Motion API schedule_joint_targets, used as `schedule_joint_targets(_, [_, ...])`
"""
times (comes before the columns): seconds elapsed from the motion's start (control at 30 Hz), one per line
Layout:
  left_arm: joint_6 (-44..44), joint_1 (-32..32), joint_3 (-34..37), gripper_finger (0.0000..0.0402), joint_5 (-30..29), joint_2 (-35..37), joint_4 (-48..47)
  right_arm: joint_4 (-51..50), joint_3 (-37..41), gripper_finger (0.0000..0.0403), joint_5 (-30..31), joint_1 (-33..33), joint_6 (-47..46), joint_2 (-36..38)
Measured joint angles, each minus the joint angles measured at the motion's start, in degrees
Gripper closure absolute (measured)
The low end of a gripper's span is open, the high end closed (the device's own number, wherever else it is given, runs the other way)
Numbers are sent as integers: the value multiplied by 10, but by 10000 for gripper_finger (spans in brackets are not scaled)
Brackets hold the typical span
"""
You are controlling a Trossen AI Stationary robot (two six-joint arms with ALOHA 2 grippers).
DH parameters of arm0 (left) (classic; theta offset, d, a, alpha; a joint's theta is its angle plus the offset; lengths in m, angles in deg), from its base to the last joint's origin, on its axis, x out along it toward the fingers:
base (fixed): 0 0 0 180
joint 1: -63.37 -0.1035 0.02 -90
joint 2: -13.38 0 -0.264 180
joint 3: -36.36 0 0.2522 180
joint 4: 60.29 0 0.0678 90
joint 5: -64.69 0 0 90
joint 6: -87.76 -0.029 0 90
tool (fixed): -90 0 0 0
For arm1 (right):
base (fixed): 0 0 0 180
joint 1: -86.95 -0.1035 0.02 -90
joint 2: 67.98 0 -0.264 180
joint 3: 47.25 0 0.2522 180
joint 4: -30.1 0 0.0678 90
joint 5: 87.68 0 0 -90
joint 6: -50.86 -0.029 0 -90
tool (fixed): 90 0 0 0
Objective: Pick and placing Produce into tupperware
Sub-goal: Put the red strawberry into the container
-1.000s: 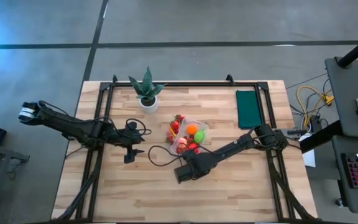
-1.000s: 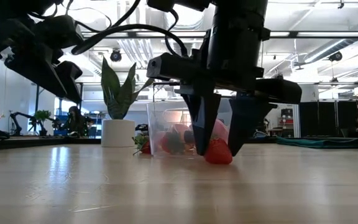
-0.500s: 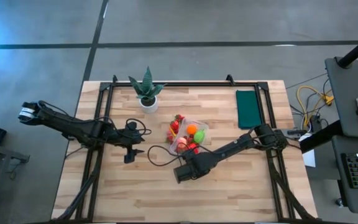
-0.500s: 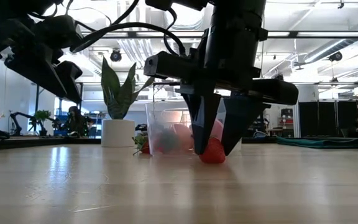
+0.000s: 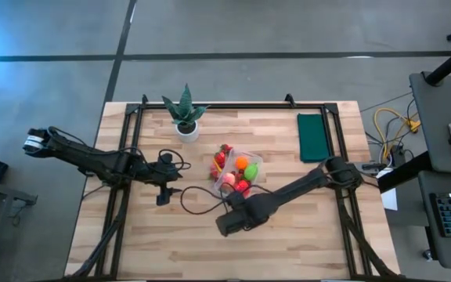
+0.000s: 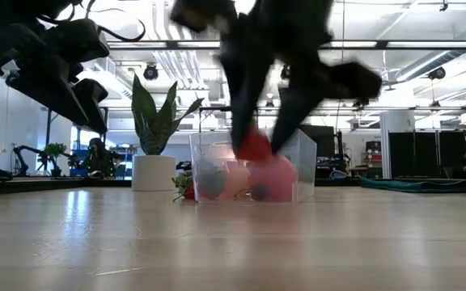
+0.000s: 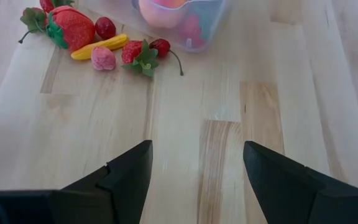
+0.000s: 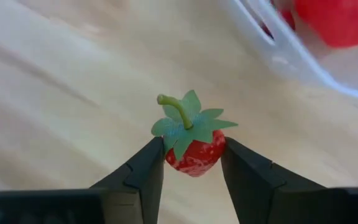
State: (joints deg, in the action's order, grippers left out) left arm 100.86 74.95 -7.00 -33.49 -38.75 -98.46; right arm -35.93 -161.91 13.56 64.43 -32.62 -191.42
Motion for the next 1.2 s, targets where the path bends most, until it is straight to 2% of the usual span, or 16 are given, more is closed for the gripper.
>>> schedule_joint_targets(0.13, [0,0,0,164,0,0,0,-3,-25,263,43,-1,6,43])
schedule_joint_targets(0.27, [0,0,0,164,-3,0,4,-24,-37,260,122,10,12,98])
schedule_joint_targets(0.4, [0,0,0,164,-10,0,23,-76,-34,253,110,63,52,123])
schedule_joint_targets(0.6, [0,0,0,164,-12,0,52,-89,-24,227,39,117,125,96])
schedule_joint_targets(0.9, [14,0,0,164,-32,5,64,-155,-23,172,38,124,88,86])
schedule_joint_targets(1.0, [13,0,0,164,-44,5,65,-153,-23,161,56,115,76,104])
schedule_joint_targets(1.2, [15,-6,0,164,-43,4,72,-159,-23,159,147,85,15,161])
